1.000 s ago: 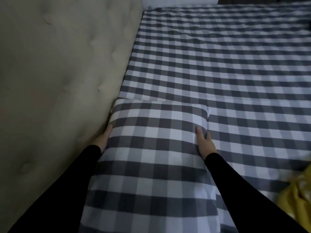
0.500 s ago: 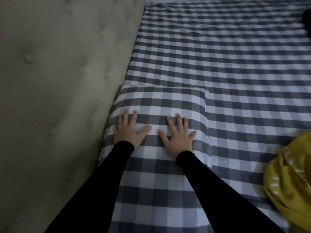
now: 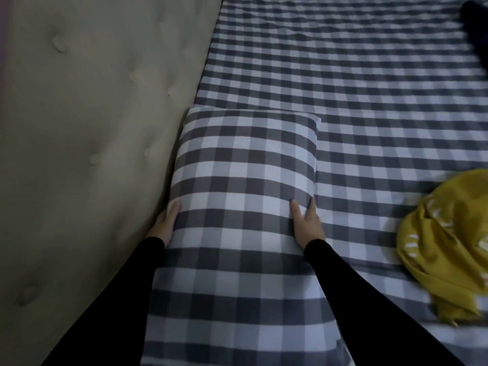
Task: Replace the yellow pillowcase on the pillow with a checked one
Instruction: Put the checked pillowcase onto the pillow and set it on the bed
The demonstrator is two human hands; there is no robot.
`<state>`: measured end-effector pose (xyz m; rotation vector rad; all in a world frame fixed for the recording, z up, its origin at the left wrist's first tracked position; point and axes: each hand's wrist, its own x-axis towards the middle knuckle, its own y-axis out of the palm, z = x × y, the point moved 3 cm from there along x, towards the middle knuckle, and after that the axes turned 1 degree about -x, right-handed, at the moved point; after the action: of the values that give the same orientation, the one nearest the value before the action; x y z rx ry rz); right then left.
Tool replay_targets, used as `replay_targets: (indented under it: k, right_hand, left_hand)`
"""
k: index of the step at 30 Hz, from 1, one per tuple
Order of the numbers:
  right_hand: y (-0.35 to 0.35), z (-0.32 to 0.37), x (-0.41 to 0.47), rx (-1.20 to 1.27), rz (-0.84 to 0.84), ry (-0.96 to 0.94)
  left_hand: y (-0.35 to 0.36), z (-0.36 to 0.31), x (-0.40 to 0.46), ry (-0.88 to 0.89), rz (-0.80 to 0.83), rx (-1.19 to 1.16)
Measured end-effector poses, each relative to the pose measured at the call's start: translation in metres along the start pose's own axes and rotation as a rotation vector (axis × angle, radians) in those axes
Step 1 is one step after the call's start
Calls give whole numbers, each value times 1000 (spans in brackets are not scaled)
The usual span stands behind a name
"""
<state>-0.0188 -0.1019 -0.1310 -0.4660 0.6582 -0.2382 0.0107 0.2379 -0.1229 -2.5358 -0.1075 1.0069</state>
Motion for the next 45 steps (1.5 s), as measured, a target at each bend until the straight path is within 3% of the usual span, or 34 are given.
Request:
replay_targets:
  k: [7, 12, 16, 22, 27, 31, 36, 38, 40, 43, 45]
  right_hand:
    - [-14, -65, -84, 185, 38, 77]
    - [-4, -95, -124, 237, 56, 295]
    - [-7, -98, -129, 298, -33, 243]
    - [-6, -122, -139, 328, 37, 270]
    - [-6, -110, -157, 344, 38, -17]
    - [-5, -126, -150, 150, 12, -38]
    - [-14, -129, -150, -75, -178, -25]
    - [-18, -117, -155, -105, -342, -70]
    - [-18, -95, -161, -140, -394, -210]
    - [4, -66, -167, -299, -227, -404]
    - [24, -67, -167, -366, -112, -393]
  left_hand:
    - [-11, 58, -57, -128, -72, 6]
    - [-10, 83, -91, -130, -175, 12]
    - [-19, 85, -101, -83, -229, 33]
    - [-19, 119, -126, -114, -173, 39]
    - [-21, 134, -142, -73, -236, 65]
    - [-25, 141, -147, 49, -370, 182]
    - [-26, 146, -149, 55, -475, 264]
    - [-20, 136, -161, 150, -570, 261]
    - [-11, 120, -179, 339, -628, 314]
    - [8, 102, -186, 521, -503, 396]
    - [18, 108, -169, 413, -323, 445]
